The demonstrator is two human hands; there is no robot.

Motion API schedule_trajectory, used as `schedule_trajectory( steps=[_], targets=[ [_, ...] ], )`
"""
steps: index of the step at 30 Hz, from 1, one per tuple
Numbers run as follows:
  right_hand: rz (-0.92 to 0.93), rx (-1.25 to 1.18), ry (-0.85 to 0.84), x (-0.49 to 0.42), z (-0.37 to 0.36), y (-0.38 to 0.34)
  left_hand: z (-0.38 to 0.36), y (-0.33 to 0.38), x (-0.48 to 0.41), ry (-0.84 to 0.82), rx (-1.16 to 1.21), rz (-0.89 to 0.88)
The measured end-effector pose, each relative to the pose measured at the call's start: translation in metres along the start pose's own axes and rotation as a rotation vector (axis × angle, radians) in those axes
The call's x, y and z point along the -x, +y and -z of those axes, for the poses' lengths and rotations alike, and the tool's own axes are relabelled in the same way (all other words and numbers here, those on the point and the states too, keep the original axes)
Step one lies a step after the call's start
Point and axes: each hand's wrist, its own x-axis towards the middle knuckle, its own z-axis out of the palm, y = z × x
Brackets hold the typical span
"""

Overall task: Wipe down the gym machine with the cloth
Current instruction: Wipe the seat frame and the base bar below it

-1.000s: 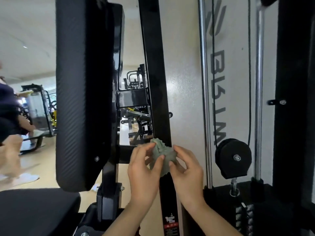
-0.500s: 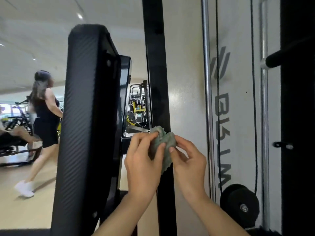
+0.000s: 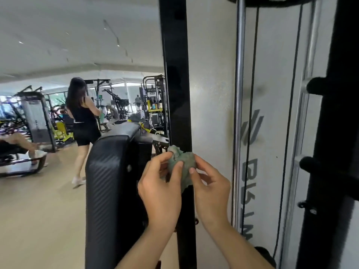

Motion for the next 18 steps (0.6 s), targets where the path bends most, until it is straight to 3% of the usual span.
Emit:
schedule_trajectory(
  steps=[18],
  targets=[
    [-0.199,0.162,-0.096,-0.055,-0.007,-0.097,0.003,0.083,-0.061,-0.163,-0.166,0.218]
  ],
)
